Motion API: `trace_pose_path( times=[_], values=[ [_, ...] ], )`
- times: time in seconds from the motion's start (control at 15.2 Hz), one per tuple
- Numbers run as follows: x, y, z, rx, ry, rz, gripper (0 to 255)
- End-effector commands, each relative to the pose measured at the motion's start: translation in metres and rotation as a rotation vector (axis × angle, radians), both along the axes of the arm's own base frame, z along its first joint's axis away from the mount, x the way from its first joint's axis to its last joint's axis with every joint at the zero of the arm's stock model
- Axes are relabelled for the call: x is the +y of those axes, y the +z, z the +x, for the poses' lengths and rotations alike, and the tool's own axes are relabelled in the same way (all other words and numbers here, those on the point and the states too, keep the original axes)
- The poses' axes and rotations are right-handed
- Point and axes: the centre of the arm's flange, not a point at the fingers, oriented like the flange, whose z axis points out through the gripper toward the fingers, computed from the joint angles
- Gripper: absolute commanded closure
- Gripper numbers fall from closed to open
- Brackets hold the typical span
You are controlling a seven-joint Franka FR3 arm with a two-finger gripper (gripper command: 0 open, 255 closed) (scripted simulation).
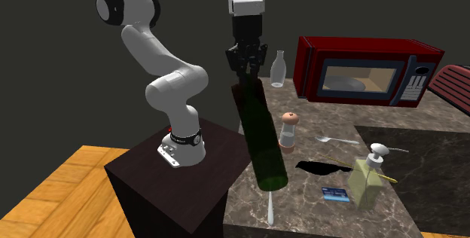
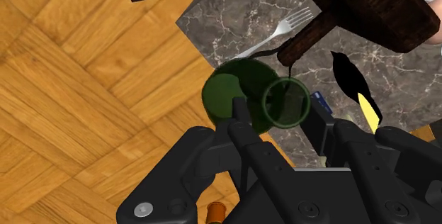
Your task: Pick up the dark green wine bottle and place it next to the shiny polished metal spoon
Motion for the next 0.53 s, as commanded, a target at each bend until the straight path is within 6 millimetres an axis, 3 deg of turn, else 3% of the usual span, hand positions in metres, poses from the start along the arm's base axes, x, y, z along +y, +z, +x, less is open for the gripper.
trace_pose_path(
  times=[0.0,0.46],
  values=[
    [0.000,0.011,-0.001,-0.002,0.000,0.000,255],
    [0.000,0.048,-0.001,-0.002,0.000,0.000,255]
  ],
)
